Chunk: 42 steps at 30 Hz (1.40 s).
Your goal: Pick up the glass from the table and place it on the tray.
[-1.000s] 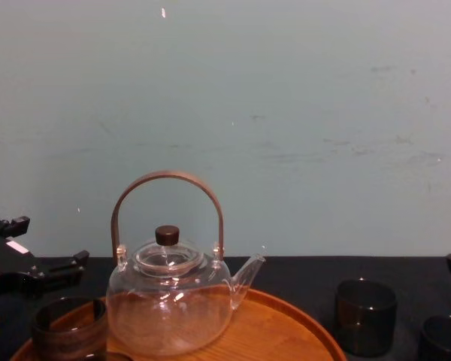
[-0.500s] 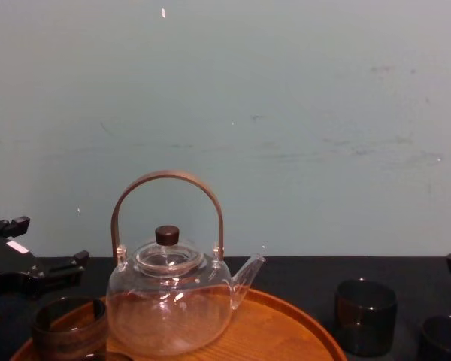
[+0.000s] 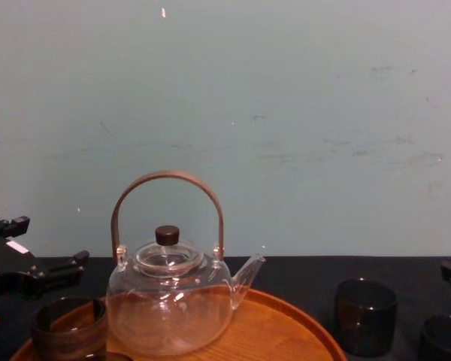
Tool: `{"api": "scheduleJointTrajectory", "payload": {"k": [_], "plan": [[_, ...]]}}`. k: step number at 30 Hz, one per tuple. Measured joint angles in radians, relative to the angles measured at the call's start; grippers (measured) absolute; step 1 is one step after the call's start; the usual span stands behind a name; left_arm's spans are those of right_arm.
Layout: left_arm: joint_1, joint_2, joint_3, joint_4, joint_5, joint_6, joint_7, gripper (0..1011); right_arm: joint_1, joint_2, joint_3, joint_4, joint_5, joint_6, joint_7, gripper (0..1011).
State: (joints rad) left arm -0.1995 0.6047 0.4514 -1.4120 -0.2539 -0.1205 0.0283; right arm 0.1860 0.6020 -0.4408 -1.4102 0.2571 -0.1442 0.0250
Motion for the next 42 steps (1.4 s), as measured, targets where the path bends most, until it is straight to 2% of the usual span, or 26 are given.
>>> {"api": "scheduleJointTrajectory", "payload": {"k": [4, 10, 11, 17, 21, 27, 34, 42], "plan": [[0.0, 0.0, 0.0, 0.0, 0.0, 0.0, 0.0, 1002, -0.027, 0.01, 0.004, -0.039, -0.004, 0.01, 0.003, 1002], [0.0, 0.0, 0.0, 0.0, 0.0, 0.0, 0.0, 1001, -0.119, 0.034, 0.02, -0.159, -0.007, 0.024, 0.009, 1002], [0.0, 0.0, 0.0, 0.0, 0.0, 0.0, 0.0, 1002, -0.119, 0.034, 0.02, -0.159, -0.007, 0.024, 0.009, 1002], [0.0, 0.0, 0.0, 0.0, 0.0, 0.0, 0.0, 1001, -0.208, 0.047, 0.039, -0.249, -0.006, 0.023, 0.0, 1002], [0.0, 0.0, 0.0, 0.0, 0.0, 0.0, 0.0, 1001, -0.249, 0.048, 0.045, -0.276, -0.003, 0.03, 0.0, 1002], [0.0, 0.0, 0.0, 0.0, 0.0, 0.0, 0.0, 1002, -0.287, 0.042, 0.061, -0.284, 0.008, 0.041, 0.0, 1002], [0.0, 0.0, 0.0, 0.0, 0.0, 0.0, 0.0, 1001, -0.335, 0.034, 0.098, -0.285, 0.021, 0.043, -0.007, 1002], [0.0, 0.0, 0.0, 0.0, 0.0, 0.0, 0.0, 1002, -0.358, 0.017, 0.12, -0.263, 0.028, 0.041, 0.002, 1002]]}}
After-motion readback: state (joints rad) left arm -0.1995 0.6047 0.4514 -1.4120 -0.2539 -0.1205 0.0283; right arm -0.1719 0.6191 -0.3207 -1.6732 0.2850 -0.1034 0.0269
